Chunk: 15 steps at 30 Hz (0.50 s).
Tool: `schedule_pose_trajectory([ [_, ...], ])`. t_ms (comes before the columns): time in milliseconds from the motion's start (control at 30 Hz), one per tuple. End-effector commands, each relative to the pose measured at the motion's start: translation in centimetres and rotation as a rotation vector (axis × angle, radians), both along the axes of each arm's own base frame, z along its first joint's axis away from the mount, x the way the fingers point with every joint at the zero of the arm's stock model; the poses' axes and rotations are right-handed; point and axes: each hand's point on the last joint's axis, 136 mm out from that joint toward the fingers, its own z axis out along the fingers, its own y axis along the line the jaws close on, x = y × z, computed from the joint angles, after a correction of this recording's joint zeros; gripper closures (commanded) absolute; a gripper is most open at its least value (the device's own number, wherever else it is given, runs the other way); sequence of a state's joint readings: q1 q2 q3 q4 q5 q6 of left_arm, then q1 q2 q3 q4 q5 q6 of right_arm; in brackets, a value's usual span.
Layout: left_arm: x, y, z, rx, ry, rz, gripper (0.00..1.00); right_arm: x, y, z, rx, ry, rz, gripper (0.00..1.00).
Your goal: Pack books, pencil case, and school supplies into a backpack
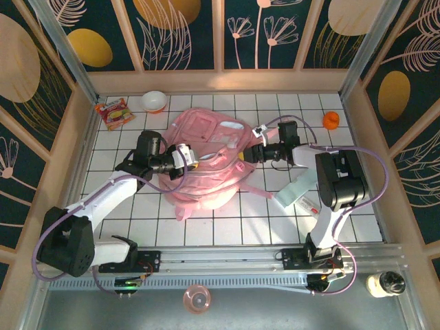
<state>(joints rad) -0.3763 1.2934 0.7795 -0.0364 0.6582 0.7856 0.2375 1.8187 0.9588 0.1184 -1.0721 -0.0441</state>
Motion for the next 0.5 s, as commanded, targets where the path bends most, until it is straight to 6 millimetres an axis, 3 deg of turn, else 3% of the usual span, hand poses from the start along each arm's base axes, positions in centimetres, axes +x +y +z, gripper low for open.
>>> schedule_pose_trajectory([
  [0,1.0,-2.0,6.5,-0.147,-0.184,-0.096,1.0,-2.2,0.7,0.9,0.025,0.015,0.09,0.59],
  [167,1.1,-1.9,6.4,-0.144,-0.185,-0.091,1.0,-2.3,0.7,1.4,0.028,0.015,0.096,0.75],
  [300,1.3,-1.8,6.3,-0.138,-0.19,-0.083,1.0,-2.5,0.8,1.6,0.032,0.018,0.104,0.79],
  [467,1.3,-1.8,6.2,-0.135,-0.191,-0.078,1.0,-2.6,1.0,2.0,0.041,0.011,0.105,0.93],
])
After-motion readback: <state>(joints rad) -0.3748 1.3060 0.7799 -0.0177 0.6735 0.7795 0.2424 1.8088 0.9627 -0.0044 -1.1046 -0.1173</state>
